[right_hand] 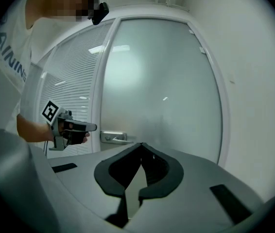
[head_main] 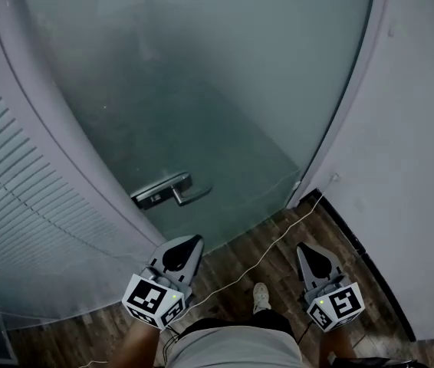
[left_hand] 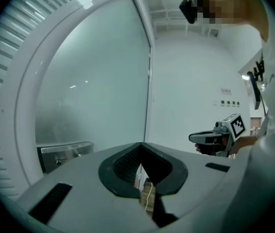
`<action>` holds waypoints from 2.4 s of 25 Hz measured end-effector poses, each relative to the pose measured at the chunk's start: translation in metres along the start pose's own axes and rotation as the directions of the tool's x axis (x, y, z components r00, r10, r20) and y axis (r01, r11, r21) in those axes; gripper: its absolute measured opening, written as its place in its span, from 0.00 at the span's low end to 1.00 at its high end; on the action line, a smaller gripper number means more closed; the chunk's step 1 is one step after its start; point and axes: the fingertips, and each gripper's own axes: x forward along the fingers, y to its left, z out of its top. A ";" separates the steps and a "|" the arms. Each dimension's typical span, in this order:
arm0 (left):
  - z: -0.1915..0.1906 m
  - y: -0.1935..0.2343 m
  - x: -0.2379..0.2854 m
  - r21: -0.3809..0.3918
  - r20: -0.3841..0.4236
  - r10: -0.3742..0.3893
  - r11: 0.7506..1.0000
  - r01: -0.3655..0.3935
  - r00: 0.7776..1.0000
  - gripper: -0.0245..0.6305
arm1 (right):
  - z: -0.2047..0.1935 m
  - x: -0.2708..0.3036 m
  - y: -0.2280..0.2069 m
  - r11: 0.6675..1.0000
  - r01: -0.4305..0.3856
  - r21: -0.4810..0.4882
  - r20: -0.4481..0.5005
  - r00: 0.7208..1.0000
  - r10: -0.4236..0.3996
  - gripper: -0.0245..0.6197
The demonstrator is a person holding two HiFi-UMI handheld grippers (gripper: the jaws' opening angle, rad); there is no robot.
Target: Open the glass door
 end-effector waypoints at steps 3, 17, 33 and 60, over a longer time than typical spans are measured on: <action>0.006 0.016 0.006 -0.020 0.001 0.121 0.992 -0.121 0.993 0.04 | 0.009 0.040 -0.017 0.992 -0.122 -0.008 0.000 0.992 0.122 0.04; 0.020 0.042 0.006 -0.078 0.008 0.580 0.812 -0.578 0.815 0.04 | 0.028 0.163 -0.040 0.795 -0.605 -0.044 -0.006 0.796 0.606 0.04; 0.010 0.047 -0.042 -0.074 0.025 0.649 0.760 -0.646 0.761 0.04 | 0.005 0.201 0.056 0.623 -0.759 -0.190 -0.196 0.651 0.734 0.13; -0.010 0.063 -0.043 -0.114 -0.017 0.587 0.803 -0.585 0.809 0.04 | -0.061 0.268 0.077 0.534 -0.771 -0.346 -0.492 0.634 0.596 0.22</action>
